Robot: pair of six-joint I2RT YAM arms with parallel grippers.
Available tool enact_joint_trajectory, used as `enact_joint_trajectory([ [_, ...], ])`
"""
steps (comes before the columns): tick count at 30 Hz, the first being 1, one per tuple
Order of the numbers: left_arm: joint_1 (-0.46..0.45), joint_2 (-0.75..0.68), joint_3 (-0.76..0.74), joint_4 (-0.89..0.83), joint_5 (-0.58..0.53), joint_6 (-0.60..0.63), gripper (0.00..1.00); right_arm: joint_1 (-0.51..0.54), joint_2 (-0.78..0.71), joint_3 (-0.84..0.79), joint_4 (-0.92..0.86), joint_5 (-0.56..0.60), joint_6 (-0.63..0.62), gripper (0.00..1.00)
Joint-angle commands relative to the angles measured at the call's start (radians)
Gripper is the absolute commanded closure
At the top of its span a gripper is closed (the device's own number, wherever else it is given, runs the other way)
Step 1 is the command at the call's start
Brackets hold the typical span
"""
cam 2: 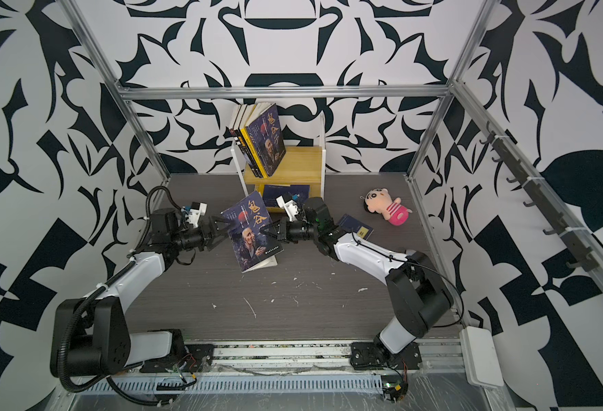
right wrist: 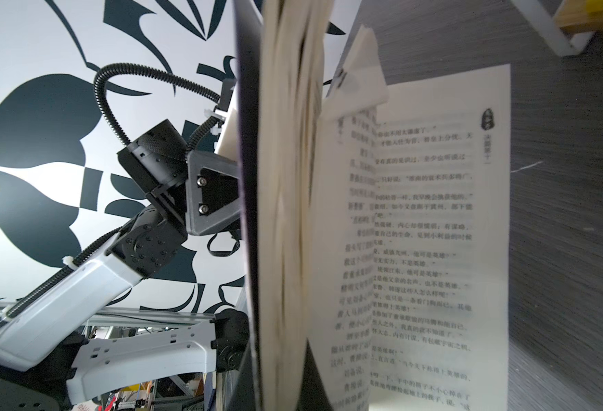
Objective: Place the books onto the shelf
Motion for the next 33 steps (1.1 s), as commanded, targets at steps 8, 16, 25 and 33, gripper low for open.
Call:
enact_joint_trajectory([
  [8, -0.013, 0.01, 0.055, 0.118, 0.11, -0.149, 0.51, -0.002, 0.008, 0.007, 0.202, -0.095, 0.051, 0.97],
  [16, -0.012, -0.066, 0.038, 0.088, 0.072, -0.152, 0.86, -0.022, 0.012, 0.019, -0.033, -0.024, -0.109, 0.74],
  [25, 0.016, -0.146, 0.022, 0.006, 0.013, -0.105, 0.97, -0.025, -0.092, 0.111, -0.505, 0.315, -0.403, 0.39],
  [33, 0.096, -0.182, 0.029, -0.135, -0.141, -0.089, 1.0, 0.201, -0.194, 0.208, -0.668, 0.841, -0.538, 0.36],
])
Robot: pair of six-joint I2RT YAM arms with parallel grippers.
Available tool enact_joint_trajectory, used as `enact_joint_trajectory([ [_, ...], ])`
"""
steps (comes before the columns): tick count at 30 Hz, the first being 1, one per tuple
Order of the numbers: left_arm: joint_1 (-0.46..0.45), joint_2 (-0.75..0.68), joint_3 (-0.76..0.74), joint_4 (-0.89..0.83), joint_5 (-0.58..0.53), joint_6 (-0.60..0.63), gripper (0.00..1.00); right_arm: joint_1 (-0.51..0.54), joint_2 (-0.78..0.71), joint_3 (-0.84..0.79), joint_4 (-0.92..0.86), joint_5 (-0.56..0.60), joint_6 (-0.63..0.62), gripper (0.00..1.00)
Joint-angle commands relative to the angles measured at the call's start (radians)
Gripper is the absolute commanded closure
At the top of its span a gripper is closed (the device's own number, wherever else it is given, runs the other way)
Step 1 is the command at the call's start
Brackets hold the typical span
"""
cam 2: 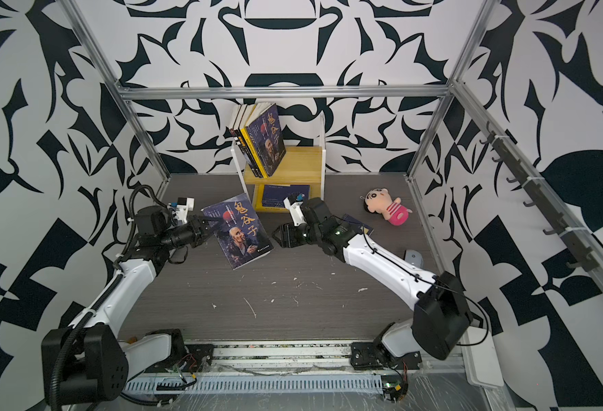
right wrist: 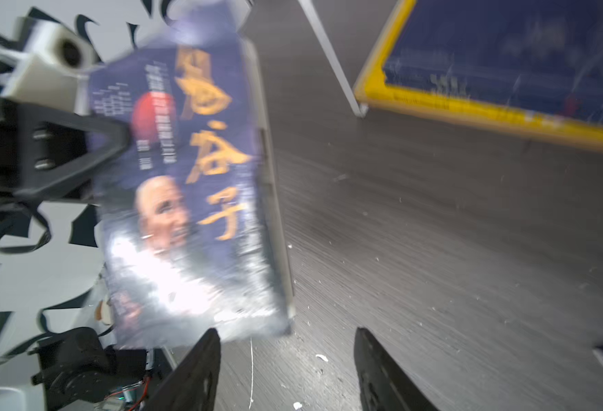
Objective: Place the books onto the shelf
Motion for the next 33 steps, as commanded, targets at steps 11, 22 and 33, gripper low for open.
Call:
enact_joint_trajectory([
  [11, 0.043, -0.033, 0.053, -0.123, -0.067, 0.023, 1.0, 0.447, 0.289, 0.412, -0.141, 0.784, -0.155, 0.35],
  [22, 0.04, -0.043, 0.088, -0.178, -0.078, 0.033, 1.0, 0.499, 0.558, 0.673, -0.253, 0.834, -0.169, 0.28],
  [33, 0.04, -0.042, 0.101, -0.186, -0.063, 0.031, 0.97, 0.489, 0.621, 0.7, -0.238, 0.877, -0.235, 0.97],
])
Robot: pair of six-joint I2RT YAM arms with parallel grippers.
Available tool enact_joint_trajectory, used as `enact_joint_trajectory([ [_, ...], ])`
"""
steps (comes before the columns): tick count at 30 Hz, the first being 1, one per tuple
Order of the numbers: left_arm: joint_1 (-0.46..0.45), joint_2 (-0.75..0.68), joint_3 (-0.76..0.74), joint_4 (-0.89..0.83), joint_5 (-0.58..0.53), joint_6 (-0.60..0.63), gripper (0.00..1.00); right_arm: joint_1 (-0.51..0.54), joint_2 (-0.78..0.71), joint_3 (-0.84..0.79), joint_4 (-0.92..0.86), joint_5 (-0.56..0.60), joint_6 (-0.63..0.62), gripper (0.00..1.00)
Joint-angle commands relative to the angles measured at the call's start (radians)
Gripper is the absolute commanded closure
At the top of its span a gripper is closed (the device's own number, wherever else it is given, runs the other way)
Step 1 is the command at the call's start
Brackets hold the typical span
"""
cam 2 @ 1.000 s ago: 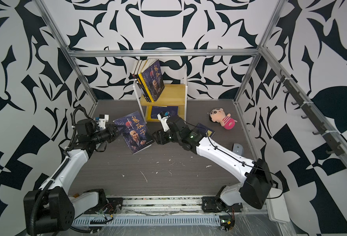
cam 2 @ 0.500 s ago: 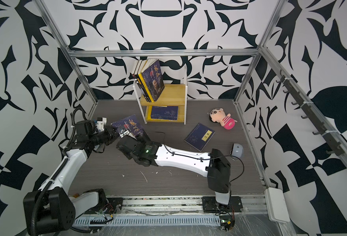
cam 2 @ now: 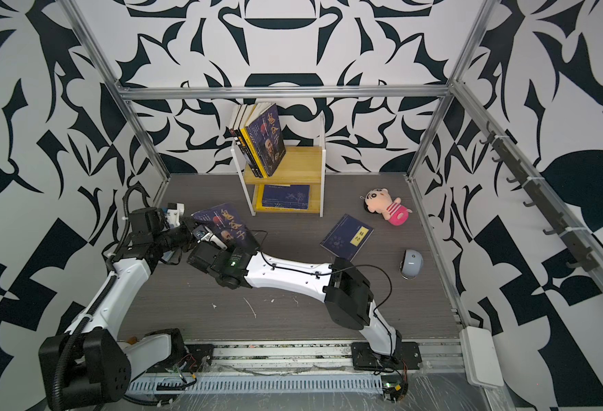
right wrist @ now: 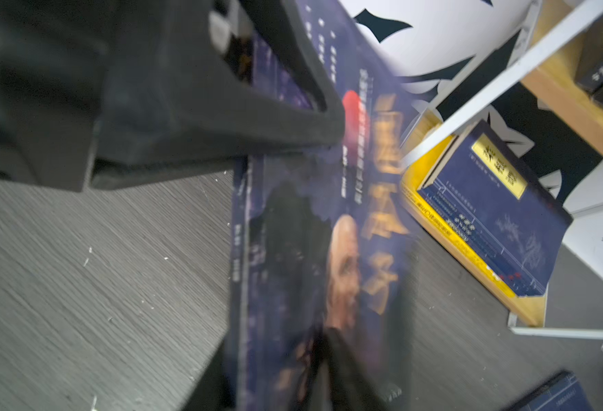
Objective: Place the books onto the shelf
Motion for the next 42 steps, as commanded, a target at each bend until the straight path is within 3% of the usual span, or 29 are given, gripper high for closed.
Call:
enact_joint_trajectory([
  [1, 0.001, -0.03, 0.053, 0.02, 0.053, 0.023, 0.89, -0.018, -0.051, 0.004, 0.021, 0.052, -0.021, 1.0],
  [5, 0.001, -0.038, 0.079, -0.013, 0.062, 0.059, 0.54, -0.052, -0.167, -0.147, 0.146, -0.01, -0.048, 1.0],
  [8, 0.009, -0.037, 0.094, -0.047, 0.058, 0.074, 0.39, -0.079, -0.28, -0.309, 0.321, -0.09, -0.098, 1.0],
  [13, 0.017, -0.034, 0.091, -0.048, 0.052, 0.059, 0.24, -0.089, -0.444, -0.589, 0.645, -0.182, -0.272, 1.0],
  [17, 0.018, -0.021, 0.077, 0.003, 0.094, -0.004, 0.16, -0.088, -0.503, -0.725, 0.798, -0.216, -0.397, 1.0],
  [24, 0.012, -0.013, 0.052, 0.041, 0.133, -0.053, 0.16, -0.081, -0.526, -0.888, 1.1, -0.253, -0.547, 1.0],
  [33, -0.001, -0.01, 0.029, 0.062, 0.142, -0.075, 0.46, -0.035, -0.455, -0.975, 1.379, -0.232, -0.842, 1.0],
  [38, -0.001, -0.01, 0.017, 0.059, 0.136, -0.08, 0.44, -0.002, -0.384, -0.975, 1.474, -0.179, -1.057, 1.0],
  [39, -0.001, -0.008, 0.017, 0.06, 0.135, -0.08, 0.48, 0.002, -0.373, -0.972, 1.488, -0.169, -1.086, 1.0],
  [42, -0.001, -0.01, 0.023, 0.048, 0.114, -0.078, 0.75, 0.002, -0.351, -0.962, 1.51, -0.133, -1.107, 1.0],
])
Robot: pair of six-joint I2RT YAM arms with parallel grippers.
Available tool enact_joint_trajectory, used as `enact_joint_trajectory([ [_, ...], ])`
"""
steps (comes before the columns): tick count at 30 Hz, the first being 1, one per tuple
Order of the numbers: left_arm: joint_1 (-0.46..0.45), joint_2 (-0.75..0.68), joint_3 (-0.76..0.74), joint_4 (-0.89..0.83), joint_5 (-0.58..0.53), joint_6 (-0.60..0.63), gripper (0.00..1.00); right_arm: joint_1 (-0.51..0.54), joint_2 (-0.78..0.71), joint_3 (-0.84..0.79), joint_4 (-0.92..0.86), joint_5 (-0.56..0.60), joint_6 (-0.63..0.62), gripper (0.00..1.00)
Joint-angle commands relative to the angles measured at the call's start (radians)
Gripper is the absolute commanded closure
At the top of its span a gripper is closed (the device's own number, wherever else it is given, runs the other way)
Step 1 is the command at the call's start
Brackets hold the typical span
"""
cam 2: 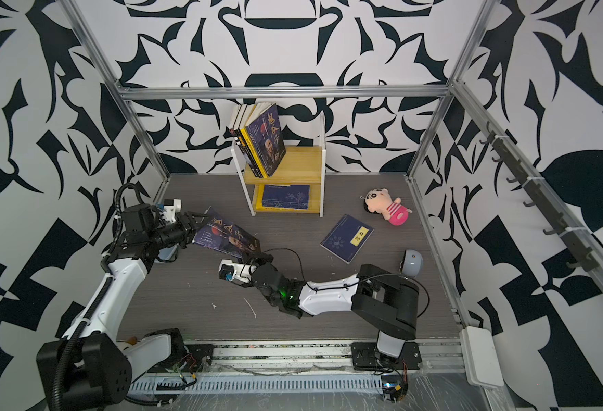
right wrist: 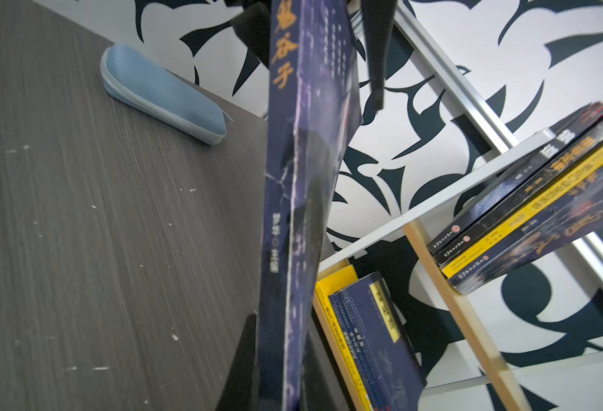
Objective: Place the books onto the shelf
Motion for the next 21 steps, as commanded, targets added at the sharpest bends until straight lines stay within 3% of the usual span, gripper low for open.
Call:
enact_joint_trajectory([
  [1, -0.014, -0.001, 0.0, 0.014, 0.017, 0.004, 0.83, 0.034, -0.012, 0.036, 0.168, -0.029, -0.12, 1.0],
  [3, -0.014, 0.0, 0.003, 0.004, 0.01, 0.012, 0.95, 0.037, -0.009, 0.062, 0.105, -0.009, -0.11, 1.0],
  [5, -0.014, 0.003, 0.0, -0.001, -0.004, 0.007, 1.0, 0.05, -0.011, 0.108, 0.003, 0.034, -0.061, 0.78],
  [8, -0.013, -0.001, 0.001, -0.001, -0.013, -0.002, 1.0, 0.066, 0.014, 0.209, -0.162, 0.134, 0.052, 0.51],
  [10, -0.009, -0.002, 0.003, -0.002, -0.012, -0.003, 1.0, 0.077, 0.056, 0.299, -0.256, 0.224, 0.106, 0.43],
  [13, -0.007, -0.003, 0.0, -0.002, -0.018, -0.002, 1.0, 0.09, 0.118, 0.43, -0.399, 0.324, 0.187, 0.41],
  [17, -0.007, -0.008, -0.005, -0.004, -0.021, -0.004, 1.0, 0.087, 0.168, 0.515, -0.454, 0.353, 0.279, 0.41],
  [21, -0.006, -0.012, -0.011, 0.0, -0.023, -0.014, 1.0, 0.076, 0.199, 0.562, -0.504, 0.404, 0.319, 0.54],
])
